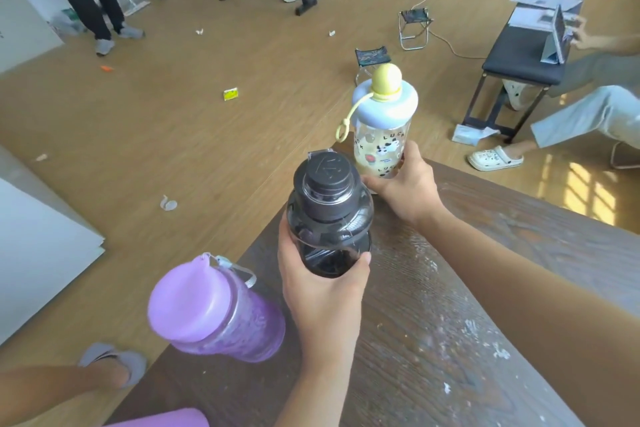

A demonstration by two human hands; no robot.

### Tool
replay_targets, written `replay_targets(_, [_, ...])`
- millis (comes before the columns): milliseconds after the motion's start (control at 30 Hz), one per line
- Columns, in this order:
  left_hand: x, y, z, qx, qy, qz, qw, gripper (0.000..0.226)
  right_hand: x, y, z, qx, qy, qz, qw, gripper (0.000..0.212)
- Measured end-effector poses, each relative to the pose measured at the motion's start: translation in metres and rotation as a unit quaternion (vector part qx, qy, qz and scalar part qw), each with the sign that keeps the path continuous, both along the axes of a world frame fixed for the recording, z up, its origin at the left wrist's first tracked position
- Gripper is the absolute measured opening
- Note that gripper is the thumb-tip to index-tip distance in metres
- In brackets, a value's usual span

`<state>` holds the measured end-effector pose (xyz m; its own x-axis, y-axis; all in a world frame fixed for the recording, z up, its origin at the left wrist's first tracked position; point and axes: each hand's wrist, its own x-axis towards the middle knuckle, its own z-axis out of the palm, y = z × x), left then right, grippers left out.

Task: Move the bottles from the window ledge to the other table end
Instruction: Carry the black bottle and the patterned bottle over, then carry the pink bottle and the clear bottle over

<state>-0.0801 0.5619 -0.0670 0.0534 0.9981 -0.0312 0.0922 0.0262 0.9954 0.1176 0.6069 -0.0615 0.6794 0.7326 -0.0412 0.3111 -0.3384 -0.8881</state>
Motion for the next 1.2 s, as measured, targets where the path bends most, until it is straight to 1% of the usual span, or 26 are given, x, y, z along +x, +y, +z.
replay_targets(67, [-0.003, 0.003, 0.001, -0.011, 0.0, -0.021, 1.0, 0.116, 0.0, -0.002, 0.0, -0.004, 0.011, 0.0, 1.0, 0.063])
replay_targets(100, [-0.004, 0.004, 0.002, -0.013, 0.003, -0.03, 0.999, 0.118, -0.001, -0.003, 0.0, -0.007, 0.018, 0.005, 1.0, 0.065])
replay_targets(133, [-0.004, 0.003, 0.003, -0.014, 0.008, -0.038, 0.999, 0.121, -0.001, -0.005, 0.0, -0.012, 0.022, 0.011, 1.0, 0.071])
replay_targets(233, [-0.004, -0.009, 0.005, -0.021, 0.031, -0.049, 0.998, 0.133, -0.002, -0.021, 0.002, -0.005, 0.049, 0.016, 0.999, 0.1])
replay_targets(300, [-0.006, -0.022, 0.006, -0.03, 0.051, -0.051, 0.997, 0.134, -0.001, -0.039, 0.007, 0.0, 0.049, 0.012, 0.999, 0.105])
replay_targets(400, [-0.01, -0.047, 0.01, -0.063, 0.046, -0.046, 0.996, 0.121, 0.004, -0.072, 0.014, 0.011, 0.035, 0.003, 0.999, 0.104])
replay_targets(500, [-0.005, -0.079, 0.015, -0.07, 0.061, -0.054, 0.994, 0.109, 0.013, -0.114, 0.024, 0.024, 0.028, -0.016, 0.999, 0.102])
replay_targets(633, [0.026, -0.124, 0.022, -0.051, 0.095, -0.151, 0.983, 0.094, 0.028, -0.193, 0.038, 0.043, 0.038, -0.046, 0.997, 0.095])
replay_targets(767, [0.076, -0.173, 0.03, -0.002, 0.136, -0.263, 0.955, 0.081, 0.044, -0.296, 0.042, 0.043, 0.047, -0.108, 0.992, 0.087])
replay_targets(933, [0.14, -0.257, 0.042, 0.018, 0.127, -0.389, 0.913, 0.06, 0.053, -0.431, 0.046, 0.067, 0.062, -0.227, 0.97, 0.075])
replay_targets(1067, [0.176, -0.336, 0.046, 0.029, 0.112, -0.496, 0.86, 0.048, 0.049, -0.532, 0.047, 0.066, 0.034, -0.304, 0.95, 0.06])
replay_targets(1200, [0.206, -0.419, 0.043, 0.075, 0.122, -0.582, 0.801, 0.048, 0.04, -0.628, 0.044, 0.046, 0.017, -0.396, 0.917, 0.052])
